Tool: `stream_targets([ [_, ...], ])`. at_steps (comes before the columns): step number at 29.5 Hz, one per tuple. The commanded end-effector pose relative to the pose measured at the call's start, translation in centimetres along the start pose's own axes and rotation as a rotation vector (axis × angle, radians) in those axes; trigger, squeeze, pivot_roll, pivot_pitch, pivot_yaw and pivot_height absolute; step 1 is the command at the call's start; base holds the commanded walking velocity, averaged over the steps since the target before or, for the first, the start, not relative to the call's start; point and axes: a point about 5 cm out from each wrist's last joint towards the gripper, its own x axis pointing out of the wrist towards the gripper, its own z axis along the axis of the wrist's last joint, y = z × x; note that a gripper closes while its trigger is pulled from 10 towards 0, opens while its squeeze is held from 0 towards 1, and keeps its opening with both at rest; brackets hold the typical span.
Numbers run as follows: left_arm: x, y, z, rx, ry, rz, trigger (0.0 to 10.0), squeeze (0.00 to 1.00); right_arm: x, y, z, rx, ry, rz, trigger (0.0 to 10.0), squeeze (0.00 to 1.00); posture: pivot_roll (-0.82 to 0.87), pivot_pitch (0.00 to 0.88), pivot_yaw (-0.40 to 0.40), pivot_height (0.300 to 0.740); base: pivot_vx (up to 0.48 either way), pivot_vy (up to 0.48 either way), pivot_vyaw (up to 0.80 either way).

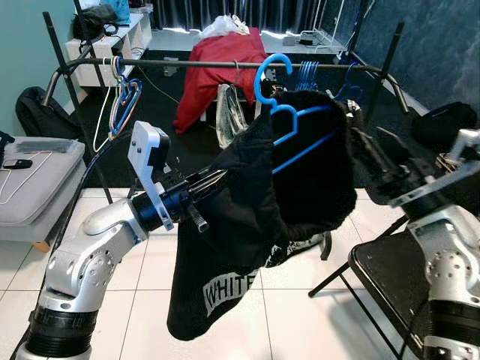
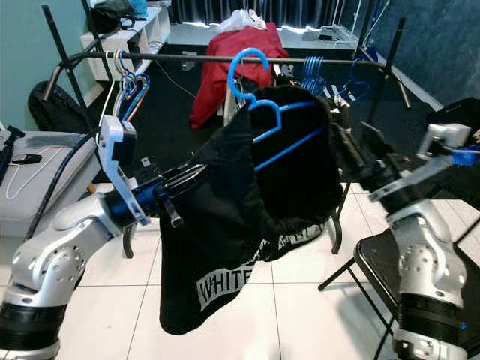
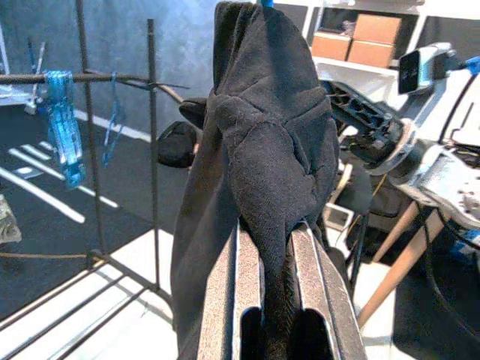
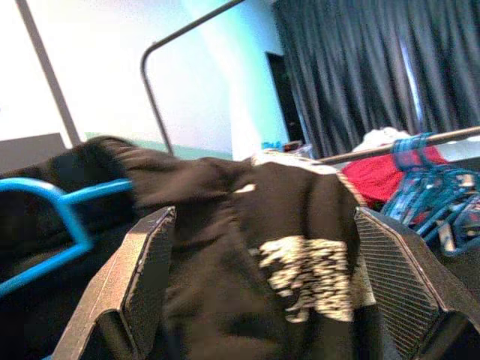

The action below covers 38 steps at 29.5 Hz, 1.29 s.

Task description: Hang hanger

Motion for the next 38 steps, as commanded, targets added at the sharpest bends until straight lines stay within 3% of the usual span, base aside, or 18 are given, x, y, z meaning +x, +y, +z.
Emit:
stream_targets([
  [1, 0.2, -0.6, 1.1, 0.022, -0.036, -0.043, 10.0, 0.0, -0.1, -0.1, 0.3, -0.002, -0.022, 0.01, 10.0, 0.0, -0.04, 0.062, -0.03, 0.74, 0.0, 0.0, 0.0],
  [7, 0.5, -1.0, 1.1, 0.011, -0.038, -0.062, 10.0, 0.0, -0.3, 0.1, -0.5, 0.008, -0.009, 0.017, 10.0, 0.0, -0.03, 0.065, -0.028, 0.74, 0.0, 0.0, 0.0],
  [10, 0.5, -1.1, 1.0, 0.007, -0.035, -0.067, 10.0, 0.0, -0.5, -0.3, -0.2, 0.039, -0.051, -0.001, 10.0, 0.0, -0.03, 0.065, -0.027, 0.74, 0.0, 0.0, 0.0],
  [12, 0.4, -1.1, 1.0, 0.004, -0.033, -0.068, 10.0, 0.0, -0.6, -0.7, 1.0, 0.13, -0.153, -0.005, 10.0, 0.0, -0.03, 0.064, -0.026, 0.74, 0.0, 0.0, 0.0],
  [14, 0.4, -1.1, 1.0, 0.002, -0.032, -0.068, 10.0, 0.0, -0.6, -0.7, 1.4, 0.157, -0.184, 0.0, 10.0, 0.0, -0.03, 0.064, -0.025, 0.74, 0.0, 0.0, 0.0],
  [17, 0.5, -1.2, 0.9, -0.004, -0.029, -0.074, 10.0, 0.0, -0.4, 0.1, 0.3, 0.071, -0.076, 0.053, 10.0, 0.0, -0.04, 0.061, -0.021, 0.74, 0.0, 0.0, 0.0],
  [19, 0.6, -1.2, 0.9, -0.005, -0.029, -0.076, 10.0, 0.0, -0.4, 0.3, -0.1, 0.052, -0.047, 0.062, 10.0, 0.0, -0.04, 0.061, -0.021, 0.74, 0.0, 0.0, 0.0],
  [21, 0.8, -1.4, 0.9, -0.007, -0.031, -0.083, 10.0, 0.0, -0.3, 1.9, -1.1, 0.055, 0.024, 0.159, 10.0, 0.0, -0.04, 0.059, -0.021, 0.74, 0.0, 0.0, 0.0],
  [24, 0.8, -1.4, 0.8, -0.008, -0.031, -0.084, 10.0, 0.0, -0.6, 2.7, -1.7, 0.037, 0.08, 0.221, 10.0, 0.0, -0.04, 0.054, -0.022, 0.74, 0.0, 0.0, 0.0],
  [27, 0.8, -1.5, 0.8, -0.013, -0.03, -0.086, 10.0, 0.0, -0.8, 2.6, -2.2, -0.004, 0.13, 0.213, 10.0, 0.0, -0.04, 0.054, -0.021, 0.74, 0.0, 0.0, 0.0],
  [28, 0.8, -1.6, 0.7, -0.016, -0.028, -0.089, 10.0, 0.0, -0.7, 2.1, -2.5, -0.041, 0.156, 0.16, 10.0, 0.0, -0.04, 0.051, -0.021, 0.74, 0.0, 0.0, 0.0],
  [33, 0.8, -1.5, 0.6, -0.013, -0.026, -0.086, 10.0, 0.0, -0.1, 0.7, -2.4, -0.087, 0.133, 0.008, 10.0, 0.0, -0.04, 0.052, -0.021, 0.74, 0.0, 0.0, 0.0],
  [36, 0.8, -1.5, 0.6, -0.012, -0.025, -0.085, 10.0, 0.0, -0.1, 0.6, -2.4, -0.088, 0.129, -0.004, 10.0, 0.0, -0.04, 0.052, -0.021, 0.74, 0.0, 0.0, 0.0],
  [37, 0.5, -1.2, 0.4, -0.002, -0.012, -0.071, 10.0, 0.0, 0.0, 0.3, -2.3, -0.094, 0.118, -0.041, 2.5, 0.0, -0.04, 0.056, -0.022, 0.74, 0.0, 0.0, 0.0],
  [38, 0.5, -1.2, 0.4, -0.002, -0.012, -0.071, 10.0, 0.0, 0.0, 0.3, -2.3, -0.094, 0.118, -0.041, 2.5, 0.0, -0.04, 0.056, -0.022, 0.74, 0.0, 0.0, 0.0],
])
